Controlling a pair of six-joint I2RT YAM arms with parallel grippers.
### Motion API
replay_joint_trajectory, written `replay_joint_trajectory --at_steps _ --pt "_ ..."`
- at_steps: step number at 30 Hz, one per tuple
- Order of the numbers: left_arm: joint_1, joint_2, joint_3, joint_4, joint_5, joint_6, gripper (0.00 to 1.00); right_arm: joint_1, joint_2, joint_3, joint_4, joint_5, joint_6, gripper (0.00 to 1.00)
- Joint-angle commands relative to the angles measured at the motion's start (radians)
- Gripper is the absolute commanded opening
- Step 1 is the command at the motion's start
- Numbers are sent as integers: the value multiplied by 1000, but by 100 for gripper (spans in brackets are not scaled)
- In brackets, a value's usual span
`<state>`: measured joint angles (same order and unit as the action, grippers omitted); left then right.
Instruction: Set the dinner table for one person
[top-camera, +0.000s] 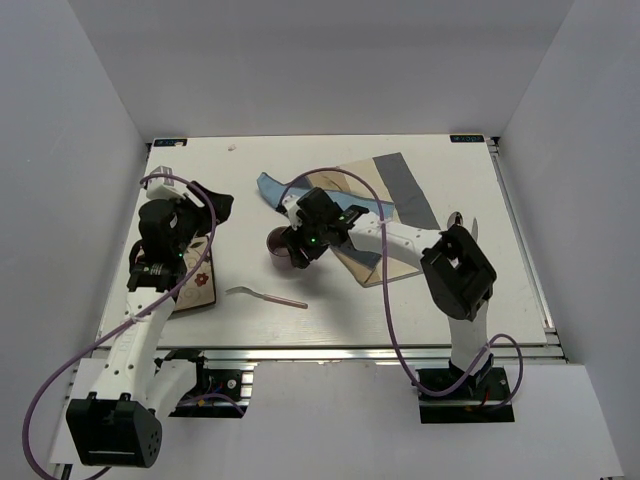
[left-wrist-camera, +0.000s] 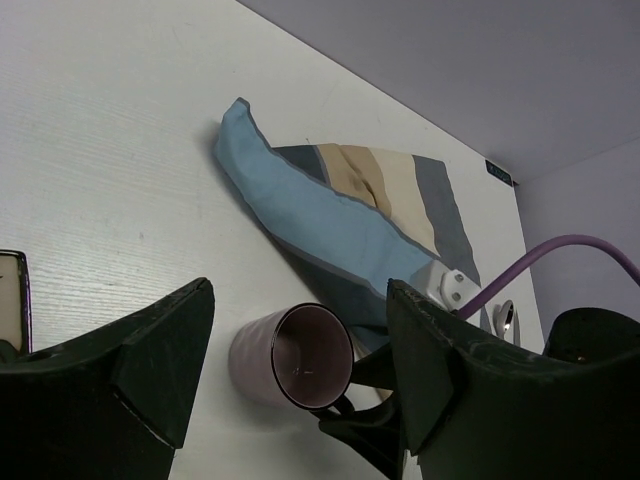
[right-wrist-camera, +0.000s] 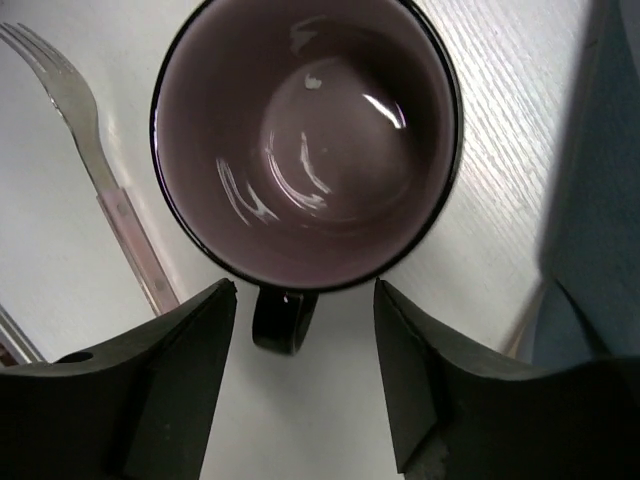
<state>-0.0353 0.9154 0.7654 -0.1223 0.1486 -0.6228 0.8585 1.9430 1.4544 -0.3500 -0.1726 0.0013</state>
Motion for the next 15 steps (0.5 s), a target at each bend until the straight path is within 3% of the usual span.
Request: replay_joint_trajectory --at_steps 1,4,11,15 --pt "5 -24 2 -11 -9 -3 79 25 37 53 34 65 51 59" --pt "5 -26 5 -17 -9 -3 79 30 47 54 46 97 49 52" --pt "5 -12 -9 19 2 -26 80 28 45 54 63 119 20 5" --pt "5 22 3 52 31 -40 80 24 8 63 65 105 5 0"
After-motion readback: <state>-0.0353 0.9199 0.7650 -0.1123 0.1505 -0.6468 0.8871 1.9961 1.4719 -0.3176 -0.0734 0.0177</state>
